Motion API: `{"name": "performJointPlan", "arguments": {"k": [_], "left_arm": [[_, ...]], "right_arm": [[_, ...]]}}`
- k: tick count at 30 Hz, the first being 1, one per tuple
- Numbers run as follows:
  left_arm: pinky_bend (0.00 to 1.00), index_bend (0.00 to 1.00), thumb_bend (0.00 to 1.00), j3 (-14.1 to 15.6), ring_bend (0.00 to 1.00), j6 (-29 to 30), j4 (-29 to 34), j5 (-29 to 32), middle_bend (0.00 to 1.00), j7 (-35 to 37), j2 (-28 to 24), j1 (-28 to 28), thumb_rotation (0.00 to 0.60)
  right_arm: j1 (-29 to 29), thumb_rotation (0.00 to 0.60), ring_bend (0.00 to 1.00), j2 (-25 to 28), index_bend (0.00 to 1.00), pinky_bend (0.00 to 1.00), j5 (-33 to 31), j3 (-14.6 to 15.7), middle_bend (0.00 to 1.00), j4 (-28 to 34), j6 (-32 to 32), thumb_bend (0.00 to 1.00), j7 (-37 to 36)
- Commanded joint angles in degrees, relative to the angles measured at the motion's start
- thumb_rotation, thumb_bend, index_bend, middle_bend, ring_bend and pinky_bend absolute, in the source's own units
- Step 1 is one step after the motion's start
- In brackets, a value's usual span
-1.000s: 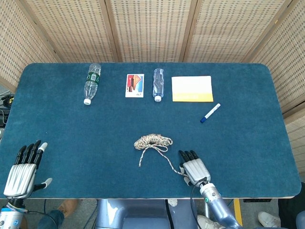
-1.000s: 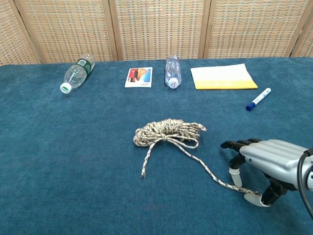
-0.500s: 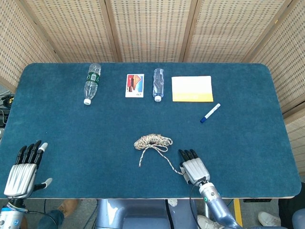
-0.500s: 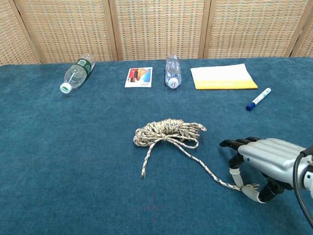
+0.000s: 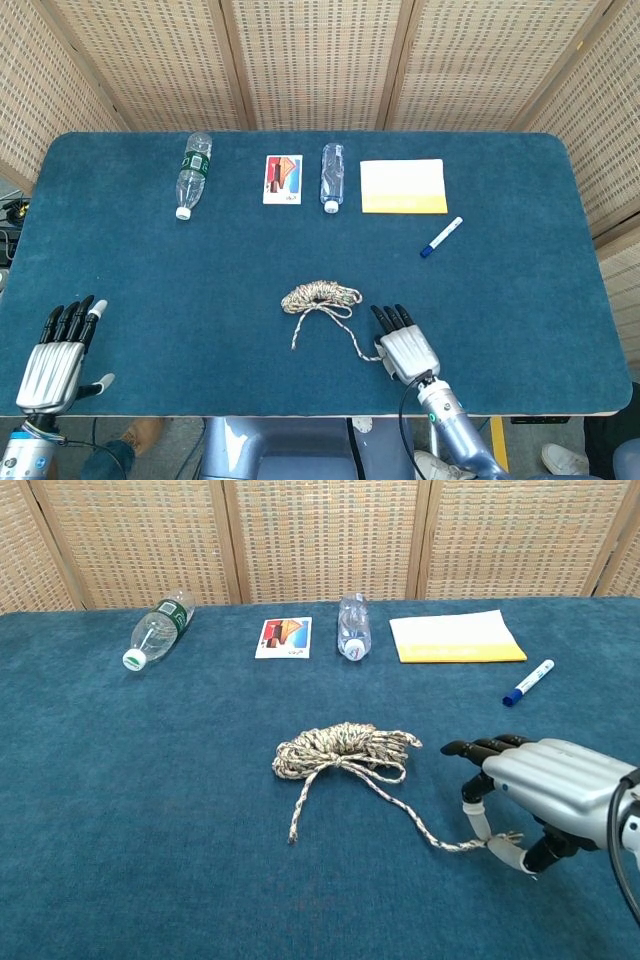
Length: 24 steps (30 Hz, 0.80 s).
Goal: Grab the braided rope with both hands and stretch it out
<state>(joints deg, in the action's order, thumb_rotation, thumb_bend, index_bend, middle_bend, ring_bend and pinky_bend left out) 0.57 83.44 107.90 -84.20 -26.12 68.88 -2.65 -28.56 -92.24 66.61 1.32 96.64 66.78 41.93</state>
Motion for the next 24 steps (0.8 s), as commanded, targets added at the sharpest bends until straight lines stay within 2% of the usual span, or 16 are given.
{"name": "performJointPlan", "arguments": {"k": [1,4,7,12,18,24], "left_arm": [[0.00,0.00,0.01,-0.24,0.00,-0.38,-0.34,-0.04,0.00,0.04,0.33,-0.44,0.600],[0.00,0.00,0.03,-0.91,0.00,-2.19,-1.52,-1.46,0.00,-0.03,0.80,-2.45,0.600],[0.00,0.00,0.09,-2.24,0.00,-4.36,-4.30,-4.77,0.00,-0.29,1.77,-5.80,0.600],[0.00,0.19,0.16,-4.08,0.00,-9.06,-7.85,-8.73,0.00,-1.25,4.24,-11.67,0.600],[0.00,0.29,0.20,-3.79,0.00,-15.09,-17.92,-19.67,0.00,2.24,8.55,-21.42,0.600],[0.00,0.38,0.22,-3.10,0.00,-15.71,-26.06,-25.73,0.00,6.63,12.53,-26.98,0.600]], "right_arm": [[0.21,0.600,0.00,0.06,0.61,0.00,1.26,0.14,0.00,-0.75,0.71,0.43,-0.19],[0.30,0.600,0.00,0.22,0.61,0.00,1.87,0.30,0.00,-1.11,0.81,0.43,0.26],[0.43,0.600,0.00,0.33,0.61,0.00,2.25,0.45,0.00,-1.05,0.93,0.43,0.94],[0.50,0.600,0.00,0.19,0.62,0.00,2.20,0.08,0.00,-0.73,0.92,0.43,1.48],[0.44,0.600,0.00,-0.06,0.62,0.00,1.61,-0.30,0.00,-0.50,0.63,0.43,2.67],[0.26,0.600,0.00,-0.05,0.62,0.00,0.22,-0.56,0.00,-0.46,-0.09,0.43,3.85]]}}
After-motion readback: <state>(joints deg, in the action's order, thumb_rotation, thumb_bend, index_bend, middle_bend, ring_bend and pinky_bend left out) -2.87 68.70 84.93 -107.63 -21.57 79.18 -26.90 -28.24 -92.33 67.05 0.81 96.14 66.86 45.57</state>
